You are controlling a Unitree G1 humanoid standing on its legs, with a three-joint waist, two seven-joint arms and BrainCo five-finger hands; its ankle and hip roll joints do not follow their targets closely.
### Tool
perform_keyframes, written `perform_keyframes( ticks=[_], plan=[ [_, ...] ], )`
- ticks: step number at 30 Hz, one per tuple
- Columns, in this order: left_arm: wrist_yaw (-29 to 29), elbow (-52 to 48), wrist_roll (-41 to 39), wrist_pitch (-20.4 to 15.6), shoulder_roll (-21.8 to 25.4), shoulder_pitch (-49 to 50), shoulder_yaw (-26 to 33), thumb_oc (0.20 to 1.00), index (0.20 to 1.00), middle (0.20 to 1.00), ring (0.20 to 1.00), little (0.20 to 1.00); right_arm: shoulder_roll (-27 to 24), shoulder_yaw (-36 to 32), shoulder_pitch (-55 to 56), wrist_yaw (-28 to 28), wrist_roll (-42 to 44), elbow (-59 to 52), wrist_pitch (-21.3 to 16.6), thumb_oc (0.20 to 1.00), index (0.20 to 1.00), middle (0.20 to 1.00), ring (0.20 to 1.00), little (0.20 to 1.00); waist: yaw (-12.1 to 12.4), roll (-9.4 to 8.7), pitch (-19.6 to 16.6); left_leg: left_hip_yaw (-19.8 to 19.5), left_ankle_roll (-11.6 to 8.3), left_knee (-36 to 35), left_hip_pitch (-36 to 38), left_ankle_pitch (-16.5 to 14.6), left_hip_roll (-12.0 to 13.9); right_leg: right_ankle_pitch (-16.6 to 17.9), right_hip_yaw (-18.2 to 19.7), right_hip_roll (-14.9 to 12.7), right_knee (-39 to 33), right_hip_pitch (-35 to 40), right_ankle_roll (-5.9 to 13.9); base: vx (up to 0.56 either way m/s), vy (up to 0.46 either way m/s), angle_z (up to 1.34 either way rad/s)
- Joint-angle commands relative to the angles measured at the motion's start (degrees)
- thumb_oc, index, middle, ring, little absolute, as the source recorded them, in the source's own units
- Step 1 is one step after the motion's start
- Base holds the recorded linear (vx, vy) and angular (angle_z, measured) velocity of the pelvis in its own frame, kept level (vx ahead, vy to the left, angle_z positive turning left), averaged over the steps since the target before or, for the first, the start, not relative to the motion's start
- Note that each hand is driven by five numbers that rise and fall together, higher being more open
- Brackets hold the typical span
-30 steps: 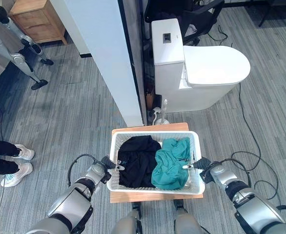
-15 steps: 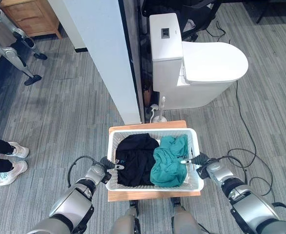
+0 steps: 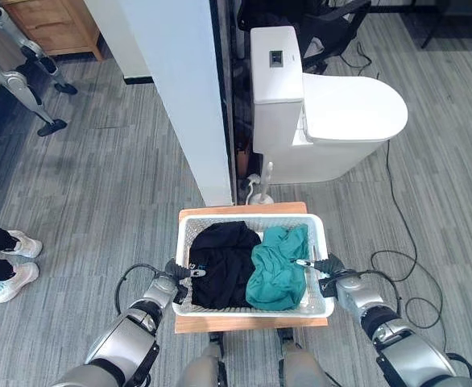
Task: Grab the laundry basket,head to the washer,open it,put in the laundry and shut it.
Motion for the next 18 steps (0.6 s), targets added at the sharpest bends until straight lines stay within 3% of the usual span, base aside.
perform_keyframes(
  ticks=[1, 2, 3, 4, 5, 6, 7, 8, 9, 18],
  plan=[
    [0.59, 3.1, 1.35, -1.94, -6.47, -5.74, -2.93, 1.0, 1.0, 1.0, 1.0, 1.0, 3.39, 0.01, -2.41, 0.36, 1.66, -2.94, -4.7, 0.733, 0.733, 0.733, 0.733, 0.733, 2.07, 2.54, -1.41, 3.06, -3.52, 0.66, 3.52, -1.91, 4.84, -1.98, 0.9, -2.52, -0.04, 2.17, 3.13, 0.0, 0.0, 0.0],
    [1.14, 2.65, 2.87, -1.97, -6.34, -5.75, -3.49, 1.0, 1.0, 1.0, 1.0, 1.0, 3.15, 0.17, -2.04, 0.48, 1.6, -3.54, -4.89, 0.627, 0.627, 0.627, 0.627, 0.627, 2.09, 2.54, -1.44, 3.1, -3.58, 0.66, 3.72, -1.96, 4.87, -2.04, 0.82, -2.5, -0.04, 2.34, 3.12, 0.0, 0.0, 0.0],
    [1.65, 2.53, 3.09, -2.13, -6.22, -5.65, -3.39, 1.0, 1.0, 1.0, 1.0, 1.0, 3.25, 0.09, -1.67, 0.33, 1.73, -3.96, -5.12, 0.573, 0.573, 0.573, 0.573, 0.573, 2.13, 2.57, -1.49, 3.15, -3.63, 0.66, 3.84, -1.97, 4.89, -2.12, 0.76, -2.51, -0.04, 2.53, 3.1, 0.0, 0.0, 0.0],
    [1.72, 2.52, 2.97, -2.23, -6.23, -5.4, -3.11, 0.884, 0.884, 0.884, 0.884, 0.884, 3.26, 0.02, -1.4, 0.22, 1.74, -4.19, -5.21, 0.479, 0.479, 0.479, 0.479, 0.479, 2.13, 2.61, -1.54, 3.14, -3.64, 0.66, 3.95, -1.97, 4.9, -2.15, 0.7, -2.52, -0.04, 2.68, 3.08, 0.0, 0.0, 0.0],
    [1.69, 2.5, 2.45, -2.44, -6.21, -5.09, -2.78, 0.589, 0.589, 0.589, 0.589, 0.589, 3.22, 0.07, -0.86, 0.18, 1.56, -4.76, -5.35, 0.42, 0.42, 0.42, 0.42, 0.42, 2.12, 2.61, -1.63, 3.16, -3.67, 0.66, 4.05, -1.99, 4.91, -2.21, 0.71, -2.55, -0.04, 2.83, 3.09, 0.0, 0.0, 0.0],
    [1.69, 2.5, 2.45, -2.44, -6.21, -5.09, -2.78, 0.573, 0.573, 0.573, 0.573, 0.573, 3.22, 0.07, -0.86, 0.18, 1.56, -4.76, -5.35, 0.401, 0.401, 0.401, 0.401, 0.401, 2.12, 2.61, -1.63, 3.16, -3.67, 0.66, 4.05, -1.99, 4.91, -2.21, 0.71, -2.55, -0.04, 2.83, 3.09, 0.0, 0.0, 0.0],
    [1.82, 1.9, 2.1, -2.94, -6.16, -4.65, -2.45, 0.485, 0.485, 0.485, 0.485, 0.485, 3.31, -0.09, -0.15, 0.28, 1.74, -4.73, -5.71, 0.2, 0.2, 0.2, 0.2, 0.2, 2.11, 2.68, -1.76, 3.28, -3.68, 0.66, 4.28, -2.04, 4.83, -2.34, 0.66, -2.58, -0.04, 3.05, 3.08, 0.0, 0.0, 0.0],
    [1.86, 1.35, 2.21, -3.19, -6.1, -4.36, -2.49, 0.231, 0.231, 0.231, 0.231, 0.231, 3.27, -0.14, 0.35, 0.39, 1.96, -5.19, -5.86, 0.2, 0.2, 0.2, 0.2, 0.2, 2.12, 2.71, -1.88, 3.3, -3.68, 0.66, 4.37, -2.08, 4.82, -2.37, 0.69, -2.61, -0.04, 3.11, 3.08, 0.0, 0.0, 0.0],
    [1.91, 0.63, 2.61, -3.5, -6.01, -4.31, -2.61, 0.2, 0.2, 0.2, 0.2, 0.2, 3.15, -0.36, 0.77, 0.5, 2.15, -5.22, -6.1, 0.2, 0.2, 0.2, 0.2, 0.2, 2.12, 2.75, -1.95, 3.32, -3.67, 0.66, 4.43, -2.13, 4.82, -2.4, 0.69, -2.64, -0.04, 3.16, 3.08, 0.0, 0.0, 0.0],
    [0.69, -1.05, 1.55, -4.8, -6.44, -1.94, -2.71, 0.2, 0.2, 0.2, 0.2, 0.2, 2.74, -1.5, 3.51, 1.36, 3.29, -3.83, -6.76, 0.2, 0.2, 0.2, 0.2, 0.2, 1.87, 3.09, -3.06, 3.63, -3.58, 0.66, 5.15, -2.45, 4.69, -2.5, 0.81, -2.77, -0.04, 3.75, 3.21, 0.0, 0.0, 0.0]
  ],
)
